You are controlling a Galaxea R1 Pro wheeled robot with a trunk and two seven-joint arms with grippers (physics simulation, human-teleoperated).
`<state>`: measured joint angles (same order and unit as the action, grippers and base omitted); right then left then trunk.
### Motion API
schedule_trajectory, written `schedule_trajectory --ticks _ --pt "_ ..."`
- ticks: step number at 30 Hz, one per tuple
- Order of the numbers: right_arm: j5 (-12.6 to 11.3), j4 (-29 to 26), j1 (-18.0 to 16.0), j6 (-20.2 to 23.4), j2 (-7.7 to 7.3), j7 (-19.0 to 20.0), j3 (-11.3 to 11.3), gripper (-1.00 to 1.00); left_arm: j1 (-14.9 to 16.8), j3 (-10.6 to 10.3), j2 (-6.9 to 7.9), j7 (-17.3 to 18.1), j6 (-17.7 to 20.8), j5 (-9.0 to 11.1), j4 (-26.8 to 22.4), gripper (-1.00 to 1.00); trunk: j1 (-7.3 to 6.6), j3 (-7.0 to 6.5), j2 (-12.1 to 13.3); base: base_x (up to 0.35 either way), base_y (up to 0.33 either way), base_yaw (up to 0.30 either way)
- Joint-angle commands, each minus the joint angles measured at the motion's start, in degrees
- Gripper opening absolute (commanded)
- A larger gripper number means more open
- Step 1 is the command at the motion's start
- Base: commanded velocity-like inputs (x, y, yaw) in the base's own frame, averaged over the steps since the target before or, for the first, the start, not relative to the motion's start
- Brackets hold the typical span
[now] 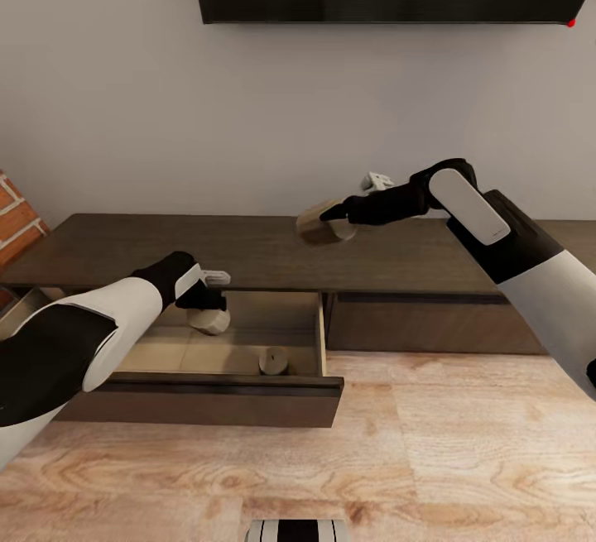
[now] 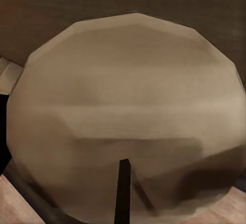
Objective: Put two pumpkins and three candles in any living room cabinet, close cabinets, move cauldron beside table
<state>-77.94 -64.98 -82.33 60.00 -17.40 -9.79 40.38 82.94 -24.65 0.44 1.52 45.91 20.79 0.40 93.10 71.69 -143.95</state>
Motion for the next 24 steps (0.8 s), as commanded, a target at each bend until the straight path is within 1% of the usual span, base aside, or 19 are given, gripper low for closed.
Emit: schedule_trajectory --ticks 1,3,6,21,24 --pt "-0.7 -0.1 -0.1 0.0 -0.07 -0.5 0.1 -1.0 0.0 -0.5 0.0 0.0 0.1 0.4 0.1 -1.0 -0.01 0.05 0.0 0.0 0.0 0.0" --pt "-0.7 -0.1 -0.2 0.0 -0.08 -0.5 0.1 -1.0 0.0 -0.5 0.0 -0.6 0.1 0.4 0.1 -1.0 -0.01 0.05 0.0 0.0 0.0 0.0" --pt "-0.8 -0.1 -0.3 0.0 -0.08 -0.6 0.1 -1.0 0.0 -0.5 0.0 -2.3 0.1 0.5 0.0 -1.0 0.07 0.74 -0.1 0.0 0.0 0.0" --pt "-1.0 -0.2 -0.3 0.0 -0.09 -0.6 0.0 -1.0 -0.3 -0.5 0.0 -2.8 0.1 0.6 -0.1 -1.0 0.45 5.25 -0.3 0.0 0.0 0.0" --pt "-1.0 -0.3 -0.3 0.0 -0.09 -0.5 0.0 -1.0 -0.4 -0.5 -0.04 -2.8 0.1 0.7 -0.1 -1.0 0.45 5.52 -0.3 0.0 0.0 0.0"
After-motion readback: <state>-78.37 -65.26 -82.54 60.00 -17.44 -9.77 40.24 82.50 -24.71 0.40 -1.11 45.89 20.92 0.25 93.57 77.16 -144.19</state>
